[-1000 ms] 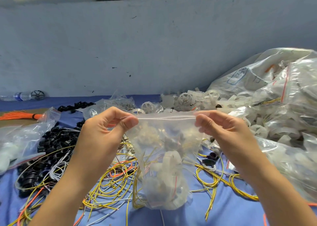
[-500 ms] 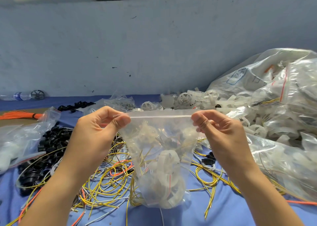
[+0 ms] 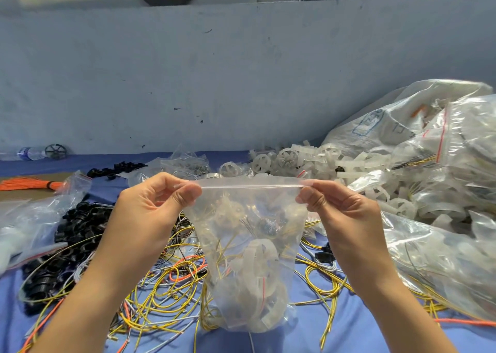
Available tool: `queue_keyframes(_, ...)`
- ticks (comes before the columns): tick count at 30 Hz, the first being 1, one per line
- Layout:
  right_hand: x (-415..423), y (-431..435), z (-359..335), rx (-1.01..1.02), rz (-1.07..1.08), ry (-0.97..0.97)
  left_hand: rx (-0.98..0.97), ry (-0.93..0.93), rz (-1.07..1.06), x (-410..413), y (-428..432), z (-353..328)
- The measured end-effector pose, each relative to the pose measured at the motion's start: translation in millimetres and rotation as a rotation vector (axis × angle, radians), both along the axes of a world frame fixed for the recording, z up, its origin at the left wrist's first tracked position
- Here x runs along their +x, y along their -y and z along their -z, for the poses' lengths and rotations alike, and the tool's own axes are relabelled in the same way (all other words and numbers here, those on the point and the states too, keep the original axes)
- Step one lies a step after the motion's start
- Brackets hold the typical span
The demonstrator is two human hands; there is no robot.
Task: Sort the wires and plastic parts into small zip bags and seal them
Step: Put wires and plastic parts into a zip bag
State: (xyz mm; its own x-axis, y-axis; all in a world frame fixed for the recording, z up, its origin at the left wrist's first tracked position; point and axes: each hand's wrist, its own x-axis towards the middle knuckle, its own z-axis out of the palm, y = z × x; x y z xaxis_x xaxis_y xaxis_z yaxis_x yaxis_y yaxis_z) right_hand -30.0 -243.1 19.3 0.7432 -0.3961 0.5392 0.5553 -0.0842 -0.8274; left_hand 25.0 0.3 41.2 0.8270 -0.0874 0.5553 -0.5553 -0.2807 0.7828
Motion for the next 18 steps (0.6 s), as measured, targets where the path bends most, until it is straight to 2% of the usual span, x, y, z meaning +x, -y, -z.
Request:
queue_keyframes(13,-1.4,-4.4,2.0,-0.072,0.024,0.038,0.023,-0.027,-0.016,-7.8,1.4,-6.0)
queue_keyframes(15,-0.7,-5.6,2.6,-0.087,0.016,0.035,0.083,0.019,-0.049,-11.9,5.1,-10.2)
queue_keyframes(18,1.1,-9.0,2.9,-0.121,-0.003,0.039,0.294,0.217,-0.113,-24.5,18.8,-19.0)
